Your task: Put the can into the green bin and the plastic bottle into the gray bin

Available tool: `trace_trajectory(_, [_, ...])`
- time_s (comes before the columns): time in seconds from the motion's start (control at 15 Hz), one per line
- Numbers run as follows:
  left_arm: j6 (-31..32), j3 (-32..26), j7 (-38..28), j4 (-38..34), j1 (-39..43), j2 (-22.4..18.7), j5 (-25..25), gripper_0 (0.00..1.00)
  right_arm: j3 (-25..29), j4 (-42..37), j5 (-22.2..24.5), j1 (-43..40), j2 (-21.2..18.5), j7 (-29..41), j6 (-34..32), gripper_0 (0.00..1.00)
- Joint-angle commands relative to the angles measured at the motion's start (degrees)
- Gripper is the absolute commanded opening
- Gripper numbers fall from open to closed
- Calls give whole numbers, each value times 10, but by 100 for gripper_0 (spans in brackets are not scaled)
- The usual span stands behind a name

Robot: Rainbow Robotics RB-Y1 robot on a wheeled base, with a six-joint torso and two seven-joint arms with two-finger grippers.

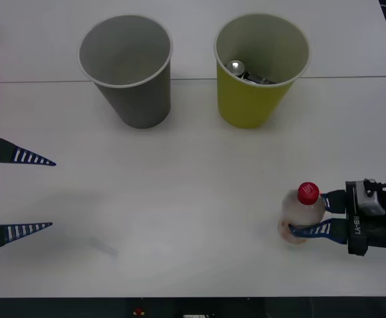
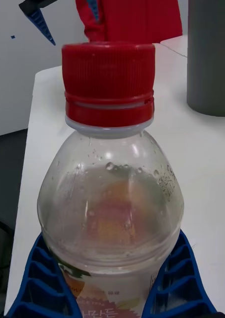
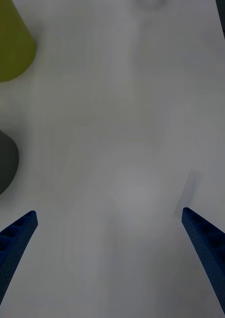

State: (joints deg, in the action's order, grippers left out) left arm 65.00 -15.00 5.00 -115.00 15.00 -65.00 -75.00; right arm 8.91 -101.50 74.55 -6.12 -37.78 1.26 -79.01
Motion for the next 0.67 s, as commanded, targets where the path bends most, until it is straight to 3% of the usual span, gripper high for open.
trace_trajectory(0.07, [0, 0, 0, 0, 0, 0, 0, 100, 9, -84, 35, -5, 1, 121, 17, 0])
trace_trajectory(0.27, [0, 0, 0, 0, 0, 0, 0, 100, 3, -155, 67, -6, 1, 235, 42, 0])
trace_trajectory(0.67, [0, 0, 0, 0, 0, 0, 0, 100, -22, -308, 204, 34, -1, 513, 64, 0])
